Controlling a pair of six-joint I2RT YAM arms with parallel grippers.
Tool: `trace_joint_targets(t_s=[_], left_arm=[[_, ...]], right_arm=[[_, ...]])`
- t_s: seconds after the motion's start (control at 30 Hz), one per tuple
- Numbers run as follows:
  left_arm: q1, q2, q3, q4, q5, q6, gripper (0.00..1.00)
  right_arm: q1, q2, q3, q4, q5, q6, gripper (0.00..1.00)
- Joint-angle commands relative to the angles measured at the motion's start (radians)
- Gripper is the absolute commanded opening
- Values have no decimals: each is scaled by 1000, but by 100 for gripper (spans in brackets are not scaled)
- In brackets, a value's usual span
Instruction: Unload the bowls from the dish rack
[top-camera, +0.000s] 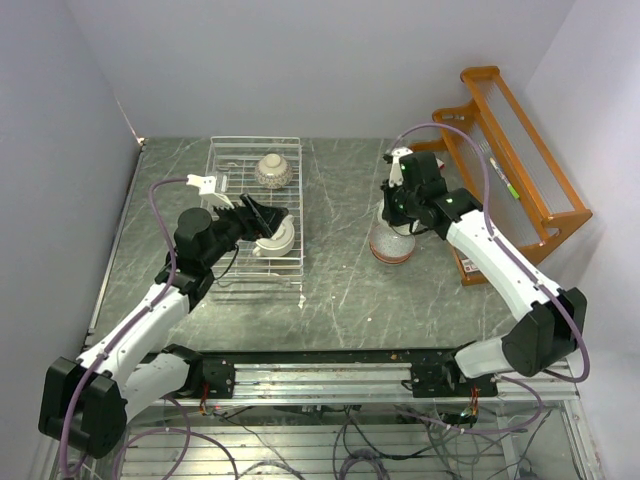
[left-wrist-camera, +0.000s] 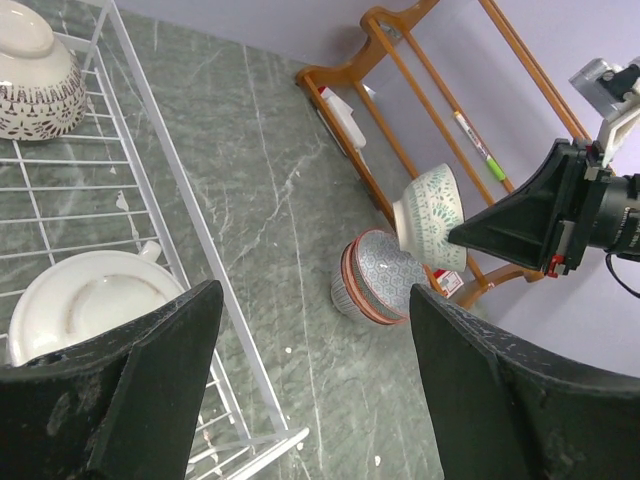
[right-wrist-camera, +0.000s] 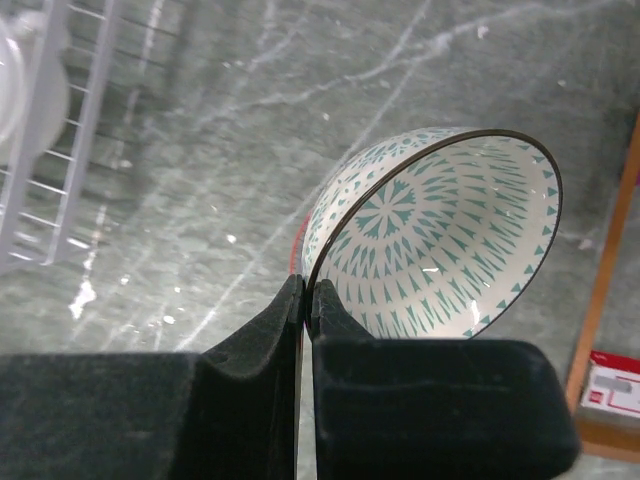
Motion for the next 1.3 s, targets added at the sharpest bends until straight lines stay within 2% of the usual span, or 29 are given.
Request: trace_joint_targets(t_s=[0.0, 0.3, 0.63, 1.27], left_arm=[[6, 17, 7, 46, 18, 2, 85], [6, 37, -1, 61, 22, 2, 85], [6, 15, 4, 6, -2, 34, 86], [6, 32, 1, 12, 5, 35, 86]], right_arm=[[33, 52, 54, -89, 134, -70, 0], [189, 160, 72, -167, 345, -99, 0], [219, 216, 72, -170, 444, -93, 0], [240, 236, 9, -112, 431, -92, 0]])
